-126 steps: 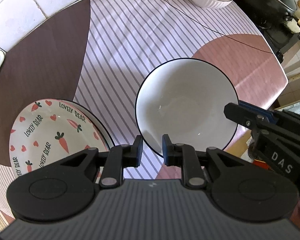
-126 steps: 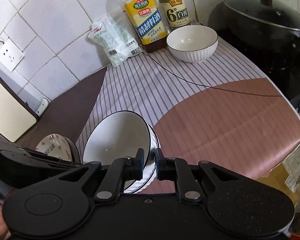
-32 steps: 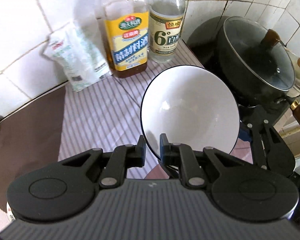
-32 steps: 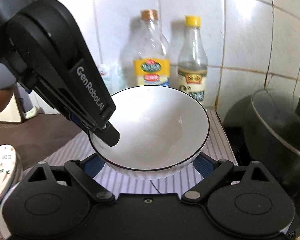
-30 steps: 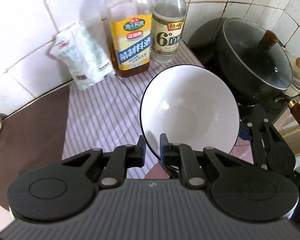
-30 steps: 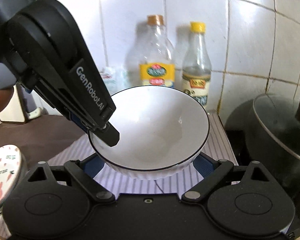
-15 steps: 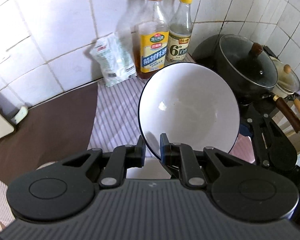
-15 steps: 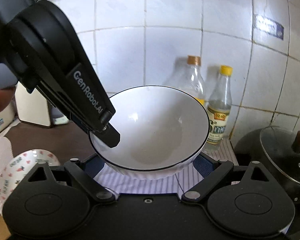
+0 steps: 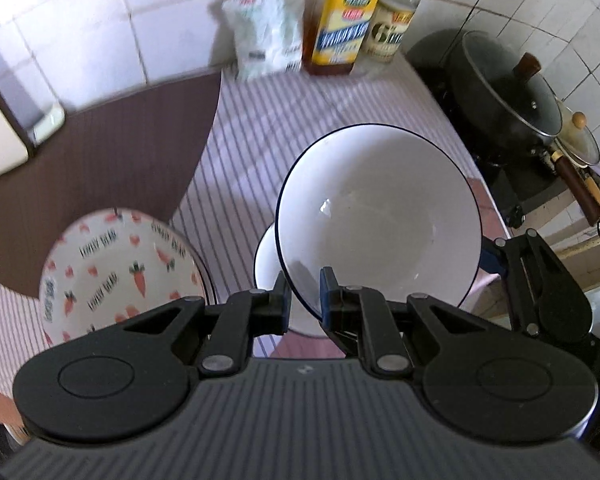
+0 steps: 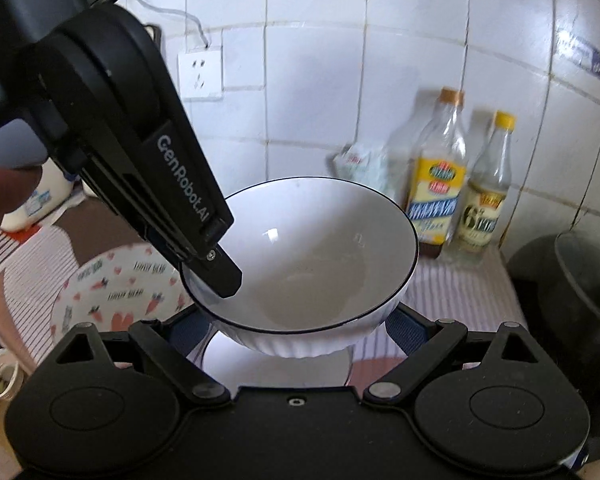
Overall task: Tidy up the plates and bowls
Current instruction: 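Carry the third bowl over and lower it into the bowl stack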
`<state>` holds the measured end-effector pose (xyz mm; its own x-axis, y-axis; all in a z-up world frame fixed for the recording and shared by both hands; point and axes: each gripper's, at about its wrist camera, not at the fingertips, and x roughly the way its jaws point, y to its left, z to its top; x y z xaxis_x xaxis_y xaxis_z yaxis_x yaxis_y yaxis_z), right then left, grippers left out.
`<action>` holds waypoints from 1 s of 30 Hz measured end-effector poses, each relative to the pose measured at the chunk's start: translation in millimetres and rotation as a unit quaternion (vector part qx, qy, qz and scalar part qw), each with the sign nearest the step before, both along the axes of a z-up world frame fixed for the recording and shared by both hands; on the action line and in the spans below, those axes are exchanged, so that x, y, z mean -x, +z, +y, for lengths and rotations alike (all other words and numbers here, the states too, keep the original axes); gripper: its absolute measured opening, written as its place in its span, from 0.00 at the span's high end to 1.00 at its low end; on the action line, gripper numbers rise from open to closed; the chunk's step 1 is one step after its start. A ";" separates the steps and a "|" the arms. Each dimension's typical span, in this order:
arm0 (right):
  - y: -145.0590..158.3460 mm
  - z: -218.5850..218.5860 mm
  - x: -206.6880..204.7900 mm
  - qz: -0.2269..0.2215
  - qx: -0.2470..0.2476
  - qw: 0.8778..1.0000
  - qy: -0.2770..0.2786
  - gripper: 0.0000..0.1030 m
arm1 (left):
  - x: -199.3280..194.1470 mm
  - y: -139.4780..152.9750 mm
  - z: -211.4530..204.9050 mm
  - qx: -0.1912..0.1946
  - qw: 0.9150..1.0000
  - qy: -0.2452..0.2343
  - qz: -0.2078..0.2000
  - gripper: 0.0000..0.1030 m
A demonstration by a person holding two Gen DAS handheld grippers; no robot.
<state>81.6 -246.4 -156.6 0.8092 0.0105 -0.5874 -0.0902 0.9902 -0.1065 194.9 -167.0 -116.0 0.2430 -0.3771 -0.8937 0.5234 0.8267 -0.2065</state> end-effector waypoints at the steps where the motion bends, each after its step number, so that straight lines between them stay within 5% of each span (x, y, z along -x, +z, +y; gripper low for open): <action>1: -2.0 0.2 -0.7 0.007 -0.004 1.000 0.001 0.06 | -0.6 -4.4 2.0 0.000 1.000 0.003 0.009 0.88; 14: -36.6 -1.0 -14.3 0.092 -0.013 0.995 0.036 0.06 | -14.6 -61.0 8.7 -0.011 0.995 0.038 0.095 0.88; 30: -43.8 7.5 -33.7 0.149 0.060 0.985 0.069 0.03 | -20.7 -77.8 -10.5 -0.069 0.990 0.063 0.107 0.84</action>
<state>115.3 -238.9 -200.4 0.5968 0.0246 -0.8020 -0.2682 0.9482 -0.1705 215.6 -177.5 -193.8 0.0803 -0.2271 -0.9706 0.3712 0.9105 -0.1823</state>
